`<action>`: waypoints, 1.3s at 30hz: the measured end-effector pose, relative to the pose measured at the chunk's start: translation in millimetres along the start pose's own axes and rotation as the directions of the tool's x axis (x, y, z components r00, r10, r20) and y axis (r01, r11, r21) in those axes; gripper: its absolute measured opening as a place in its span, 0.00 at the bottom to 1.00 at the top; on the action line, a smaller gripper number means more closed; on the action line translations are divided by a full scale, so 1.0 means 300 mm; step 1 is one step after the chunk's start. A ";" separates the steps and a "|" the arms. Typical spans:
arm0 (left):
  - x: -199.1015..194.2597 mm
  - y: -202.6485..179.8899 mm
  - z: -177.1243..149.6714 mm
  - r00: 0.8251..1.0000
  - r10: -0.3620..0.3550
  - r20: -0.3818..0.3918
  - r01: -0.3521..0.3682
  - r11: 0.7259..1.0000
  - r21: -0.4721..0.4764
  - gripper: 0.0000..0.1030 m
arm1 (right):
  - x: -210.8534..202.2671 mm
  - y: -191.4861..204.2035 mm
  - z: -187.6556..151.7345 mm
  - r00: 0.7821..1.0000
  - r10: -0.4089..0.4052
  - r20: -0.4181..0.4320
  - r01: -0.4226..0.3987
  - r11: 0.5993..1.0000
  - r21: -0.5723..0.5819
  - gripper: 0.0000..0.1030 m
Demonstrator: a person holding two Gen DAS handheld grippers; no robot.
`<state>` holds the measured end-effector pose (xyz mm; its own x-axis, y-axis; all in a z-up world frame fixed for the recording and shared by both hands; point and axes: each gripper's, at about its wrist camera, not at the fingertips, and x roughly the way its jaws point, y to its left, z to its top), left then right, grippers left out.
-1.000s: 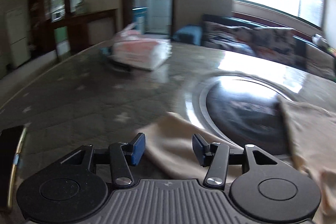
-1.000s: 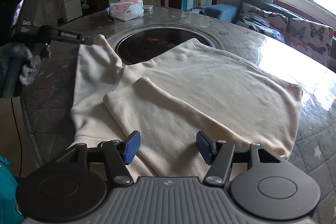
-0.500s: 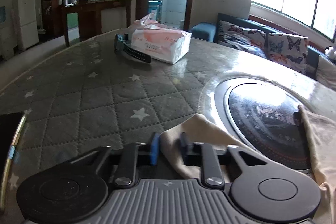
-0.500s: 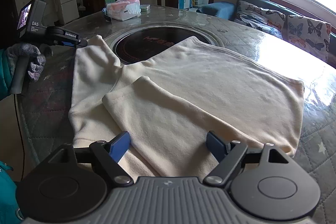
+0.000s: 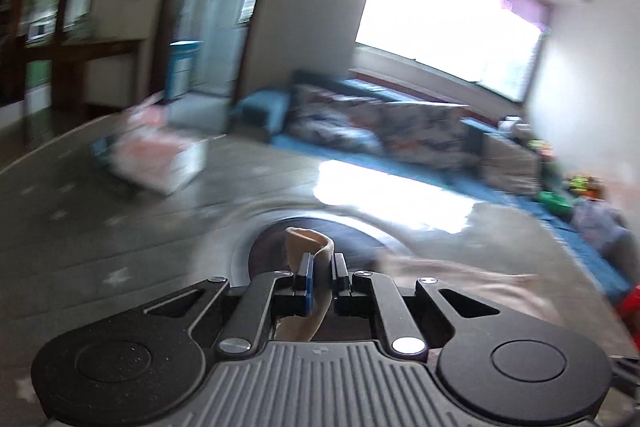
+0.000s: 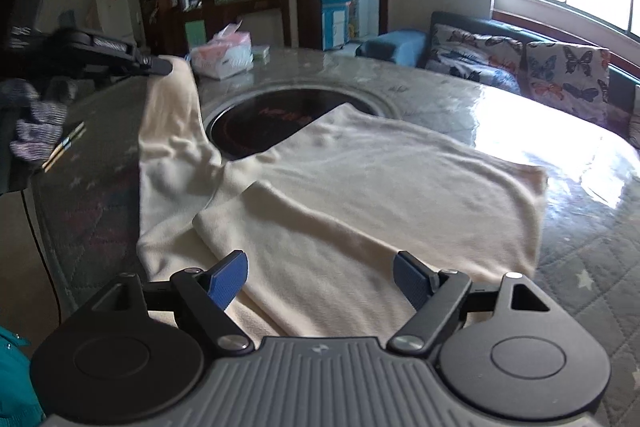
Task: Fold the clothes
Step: 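Grasp the side edge with the left gripper, lift and fold it over the body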
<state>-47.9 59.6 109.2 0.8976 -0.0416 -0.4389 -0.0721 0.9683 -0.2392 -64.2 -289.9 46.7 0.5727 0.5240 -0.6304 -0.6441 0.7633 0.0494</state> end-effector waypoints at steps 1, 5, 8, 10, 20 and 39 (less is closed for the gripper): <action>-0.013 -0.039 0.006 0.999 -0.033 0.001 0.033 0.999 0.010 0.09 | -0.012 -0.008 -0.004 1.000 -0.005 0.008 0.005 1.000 0.009 0.80; -0.048 -0.200 0.011 0.987 -0.162 0.000 0.162 0.984 0.070 0.09 | -0.063 -0.045 -0.025 0.999 -0.031 0.039 0.029 0.999 0.046 0.80; -0.050 -0.305 -0.006 0.970 -0.243 -0.020 0.244 0.964 0.106 0.09 | -0.110 -0.088 -0.051 0.996 -0.064 0.059 0.059 0.995 0.085 0.79; -0.036 -0.369 -0.032 0.957 -0.286 -0.048 0.290 0.949 0.124 0.09 | -0.137 -0.115 -0.067 0.994 -0.085 0.069 0.077 0.991 0.109 0.79; 0.045 -0.557 -0.205 0.874 -0.408 -0.266 0.462 0.866 0.192 0.14 | -0.207 -0.213 -0.126 0.984 -0.160 0.079 0.140 0.967 0.211 0.79; 0.048 -0.168 -0.296 0.934 -0.149 -0.324 0.232 0.944 0.235 0.32 | -0.098 -0.156 -0.057 0.995 -0.075 0.061 0.063 0.980 0.189 0.45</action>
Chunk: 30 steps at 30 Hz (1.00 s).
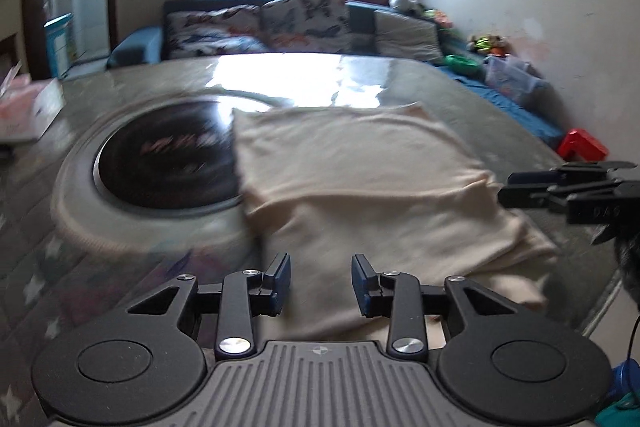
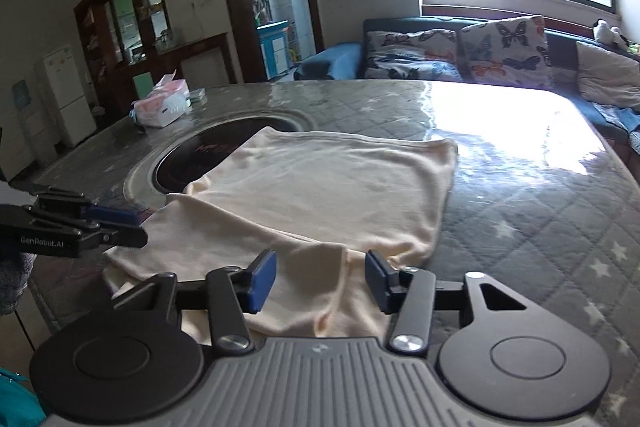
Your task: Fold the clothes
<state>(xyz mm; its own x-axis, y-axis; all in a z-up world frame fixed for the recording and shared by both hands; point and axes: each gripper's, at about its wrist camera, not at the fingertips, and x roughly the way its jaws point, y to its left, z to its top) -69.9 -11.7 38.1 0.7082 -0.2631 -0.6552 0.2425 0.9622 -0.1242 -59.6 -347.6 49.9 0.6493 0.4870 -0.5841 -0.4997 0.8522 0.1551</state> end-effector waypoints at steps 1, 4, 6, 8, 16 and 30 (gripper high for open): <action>0.000 0.011 -0.010 1.000 0.007 -0.007 -0.007 1.000 -0.004 0.32 | 0.009 0.008 0.005 1.000 0.005 -0.001 -0.005 1.000 -0.006 0.45; 0.003 0.039 -0.034 1.000 0.021 -0.023 -0.021 1.000 -0.009 0.31 | 0.032 0.029 0.018 1.000 0.020 -0.003 -0.020 0.999 -0.026 0.44; -0.002 0.057 -0.039 0.999 0.024 -0.025 -0.025 1.000 -0.013 0.31 | 0.051 0.042 0.024 0.999 0.031 -0.015 -0.032 0.999 -0.040 0.44; -0.011 0.071 -0.033 0.999 0.036 -0.023 -0.037 0.999 -0.016 0.31 | 0.075 0.050 0.024 0.999 0.038 -0.037 -0.040 0.998 -0.052 0.44; 0.015 0.041 0.079 0.998 -0.021 0.054 0.021 1.000 -0.018 0.27 | 0.113 0.048 0.009 0.997 0.028 -0.076 -0.032 0.998 -0.051 0.44; 0.110 0.069 0.109 0.999 0.010 0.035 -0.009 1.000 -0.028 0.23 | 0.086 0.041 0.020 0.998 0.019 -0.068 -0.023 0.998 -0.064 0.44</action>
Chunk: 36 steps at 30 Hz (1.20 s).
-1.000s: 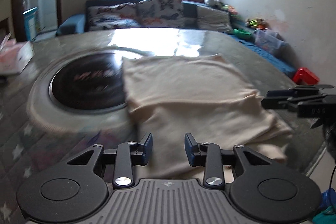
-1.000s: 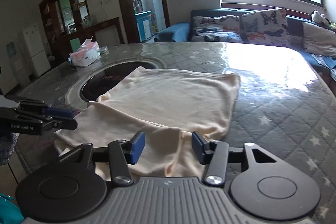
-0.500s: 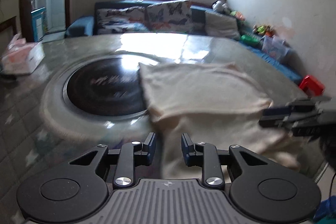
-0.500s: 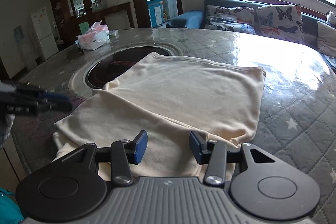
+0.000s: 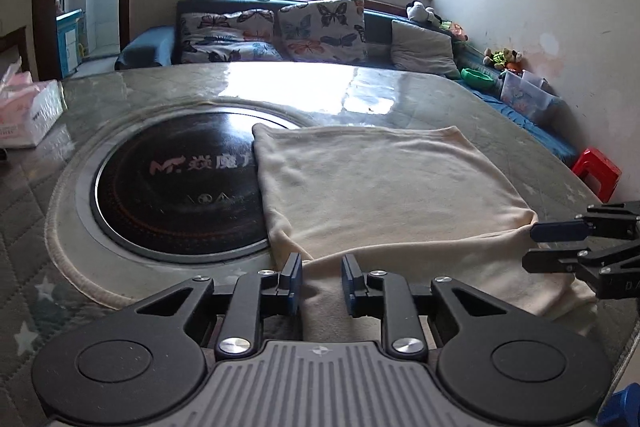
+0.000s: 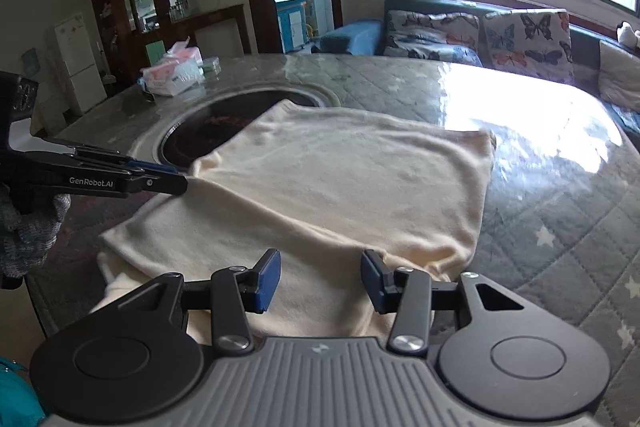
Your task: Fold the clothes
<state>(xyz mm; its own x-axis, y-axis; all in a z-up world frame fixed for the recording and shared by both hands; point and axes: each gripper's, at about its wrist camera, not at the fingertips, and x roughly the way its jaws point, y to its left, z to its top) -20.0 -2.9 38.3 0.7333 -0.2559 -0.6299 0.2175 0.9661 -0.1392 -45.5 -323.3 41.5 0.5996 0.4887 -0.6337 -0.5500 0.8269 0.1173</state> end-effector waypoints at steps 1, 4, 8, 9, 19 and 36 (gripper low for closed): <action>-0.003 -0.002 -0.001 1.000 -0.001 -0.002 0.001 1.000 0.004 0.23 | -0.002 0.003 -0.002 1.000 0.001 -0.002 -0.001 1.000 -0.004 0.44; -0.019 -0.022 -0.009 1.000 -0.011 -0.008 0.011 0.999 0.031 0.23 | -0.007 0.012 -0.008 1.000 0.003 -0.008 -0.003 1.000 -0.017 0.44; -0.063 -0.070 -0.030 0.998 -0.055 0.001 0.055 0.994 0.090 0.23 | -0.022 0.024 -0.018 1.000 0.009 -0.016 -0.009 0.999 -0.031 0.44; -0.071 -0.082 -0.037 0.998 -0.065 -0.001 0.065 0.992 0.105 0.23 | -0.033 0.027 -0.022 1.000 0.013 -0.018 -0.014 0.999 -0.031 0.44; -0.112 -0.105 -0.109 0.995 -0.080 -0.056 0.089 0.976 0.201 0.23 | -0.085 0.043 -0.085 0.997 0.041 -0.066 -0.044 0.998 -0.039 0.30; -0.195 -0.206 -0.259 0.989 -0.136 -0.063 0.149 0.837 0.526 0.33 | -0.146 0.035 -0.080 0.999 -0.002 -0.034 0.000 0.998 -0.069 0.39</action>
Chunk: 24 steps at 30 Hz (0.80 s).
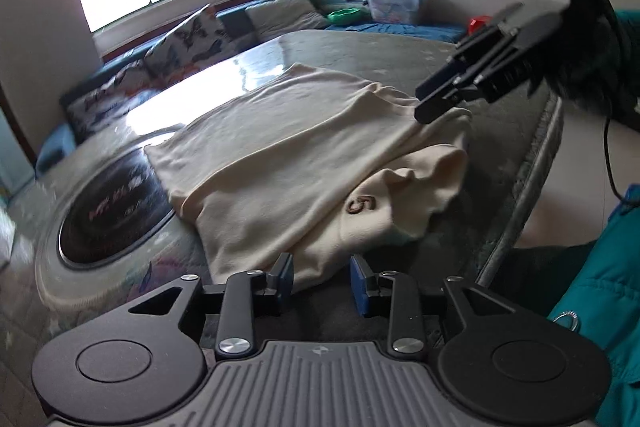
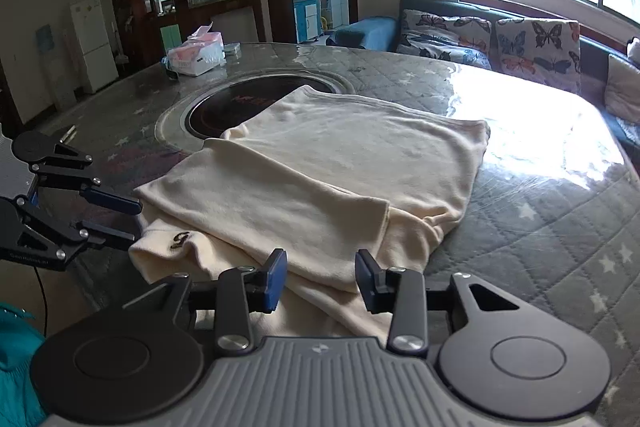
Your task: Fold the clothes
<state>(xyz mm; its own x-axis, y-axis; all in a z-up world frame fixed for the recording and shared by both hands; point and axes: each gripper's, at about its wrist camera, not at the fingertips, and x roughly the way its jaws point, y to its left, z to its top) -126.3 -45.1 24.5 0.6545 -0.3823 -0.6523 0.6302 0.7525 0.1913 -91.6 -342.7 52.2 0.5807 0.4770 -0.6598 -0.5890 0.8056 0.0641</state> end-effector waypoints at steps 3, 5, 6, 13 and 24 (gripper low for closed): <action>0.018 -0.021 0.005 1.000 0.003 0.017 -0.003 1.000 0.021 0.33 | -0.019 0.008 -0.005 1.000 -0.010 -0.005 0.009 1.000 -0.028 0.42; 0.026 -0.036 0.008 0.999 -0.001 0.033 0.000 0.999 0.041 0.33 | -0.032 0.019 -0.012 1.000 -0.012 -0.011 0.011 0.998 -0.059 0.46; 0.029 -0.046 0.009 0.999 -0.005 0.044 0.003 0.998 0.055 0.33 | -0.039 0.024 -0.016 1.000 -0.013 -0.013 0.012 0.997 -0.077 0.48; 0.060 -0.056 0.029 0.996 -0.008 0.086 0.002 0.997 0.072 0.26 | -0.076 0.065 -0.045 0.999 -0.006 -0.040 -0.002 0.980 -0.201 0.58; 0.075 0.102 0.139 0.989 -0.021 0.149 0.040 0.992 -0.122 0.09 | -0.022 0.121 -0.036 1.000 0.021 -0.023 -0.028 0.940 -0.339 0.69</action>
<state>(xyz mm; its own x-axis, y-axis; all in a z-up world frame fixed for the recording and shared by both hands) -74.8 -52.9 46.3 0.6957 -0.4739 -0.5399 0.6003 0.7963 0.0746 -122.8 -320.3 50.7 0.5549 0.4858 -0.6753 -0.7605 0.6253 -0.1752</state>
